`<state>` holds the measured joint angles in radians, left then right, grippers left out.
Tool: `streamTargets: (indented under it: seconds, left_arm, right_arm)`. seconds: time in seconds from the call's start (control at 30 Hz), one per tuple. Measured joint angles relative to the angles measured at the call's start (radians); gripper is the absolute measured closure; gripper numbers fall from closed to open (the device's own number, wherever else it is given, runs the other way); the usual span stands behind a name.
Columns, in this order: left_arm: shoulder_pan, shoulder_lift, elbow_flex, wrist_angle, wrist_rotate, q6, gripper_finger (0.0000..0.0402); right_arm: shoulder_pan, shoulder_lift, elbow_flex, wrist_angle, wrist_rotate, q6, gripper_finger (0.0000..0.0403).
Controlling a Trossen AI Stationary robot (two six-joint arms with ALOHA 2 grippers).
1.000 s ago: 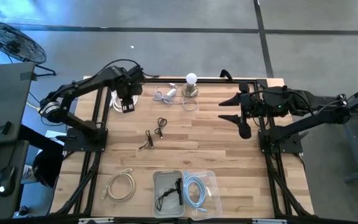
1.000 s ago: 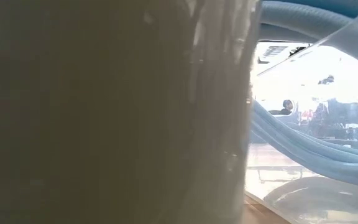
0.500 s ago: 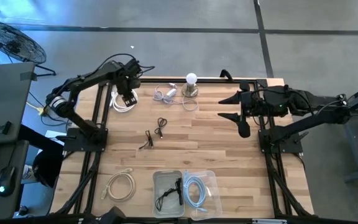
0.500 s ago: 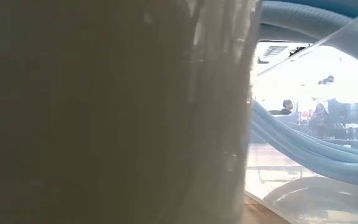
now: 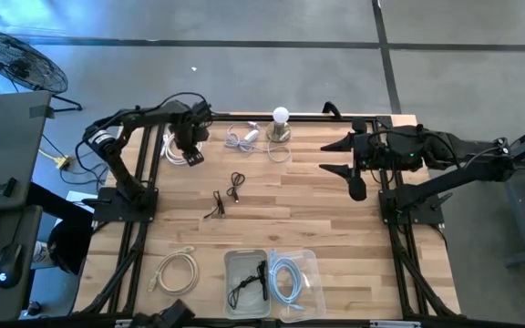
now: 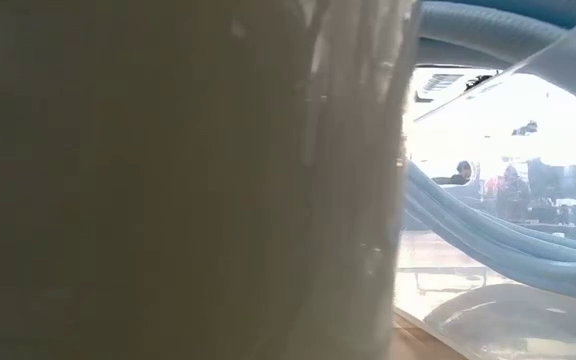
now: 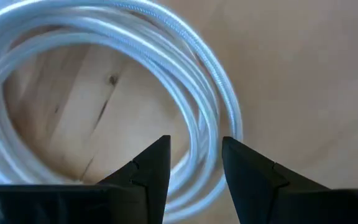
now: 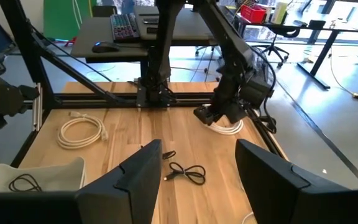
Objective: Pick & Place USB Port
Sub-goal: Put the white HDMI cable into the transparent bin
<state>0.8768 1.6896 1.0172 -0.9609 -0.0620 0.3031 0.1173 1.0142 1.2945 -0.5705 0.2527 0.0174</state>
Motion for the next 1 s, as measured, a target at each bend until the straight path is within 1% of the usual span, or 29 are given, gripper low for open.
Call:
streamTargets:
  seconds: [0.1, 0.23, 0.3, 0.33, 0.37, 0.43, 0.47, 0.53, 0.6, 0.73, 0.83, 0.93, 1.0]
  left_arm:
    - [0.0, -0.002, -0.043, 0.069, 0.004, 0.005, 0.0259]
    - [0.0, -0.007, -0.093, 0.112, -0.003, 0.051, 0.0259]
    - [0.0, -0.008, -0.11, 0.116, -0.004, 0.068, 0.0266]
    - [0.0, -0.008, -0.115, 0.116, -0.006, 0.08, 0.0279]
    - [0.0, -0.008, -0.117, 0.114, -0.007, 0.093, 0.0301]
    - [0.0, -0.012, -0.115, 0.107, -0.004, 0.123, 0.0361]
    - [0.0, -0.017, -0.114, 0.108, 0.0, 0.134, 0.0369]
    - [0.0, -0.031, -0.108, 0.103, 0.0, 0.138, 0.0369]
    - [0.0, -0.05, -0.102, 0.062, 0.003, 0.139, 0.0369]
    - [-0.001, -0.14, -0.067, -0.002, 0.004, 0.138, 0.0369]
    - [-0.016, -0.234, -0.031, -0.066, -0.003, 0.125, 0.0369]
    - [-0.035, -0.356, 0.026, -0.104, 0.024, 0.097, 0.0369]
    - [-0.055, -0.441, 0.069, -0.115, 0.07, 0.057, 0.0369]
  right_arm:
    - [0.0, 0.0, 0.0, 0.0, 0.0, -0.012, 0.0206]
    - [0.0, 0.0, 0.0, 0.004, 0.006, -0.026, 0.0206]
    - [0.0, 0.0, 0.0, 0.008, 0.022, -0.026, 0.0206]
    - [0.0, 0.0, 0.0, 0.007, 0.03, -0.026, 0.0206]
    - [0.0, 0.0, 0.0, 0.007, 0.034, -0.026, 0.0206]
    - [0.0, 0.0, 0.0, 0.008, 0.037, -0.026, 0.0206]
    - [0.0, 0.0, 0.0, 0.008, 0.037, -0.026, 0.0206]
    - [0.0, 0.0, 0.0, 0.008, 0.037, -0.021, 0.0206]
    - [0.0, 0.0, 0.0, 0.008, 0.037, -0.019, 0.0206]
    - [0.0, 0.0, 0.0, 0.016, 0.03, -0.015, 0.0206]
    - [0.0, 0.0, 0.0, 0.016, 0.03, -0.015, 0.0206]
    - [0.001, 0.0, 0.0, 0.024, 0.026, -0.015, 0.0206]
    - [0.001, 0.0, 0.0, 0.042, 0.009, -0.016, 0.0206]
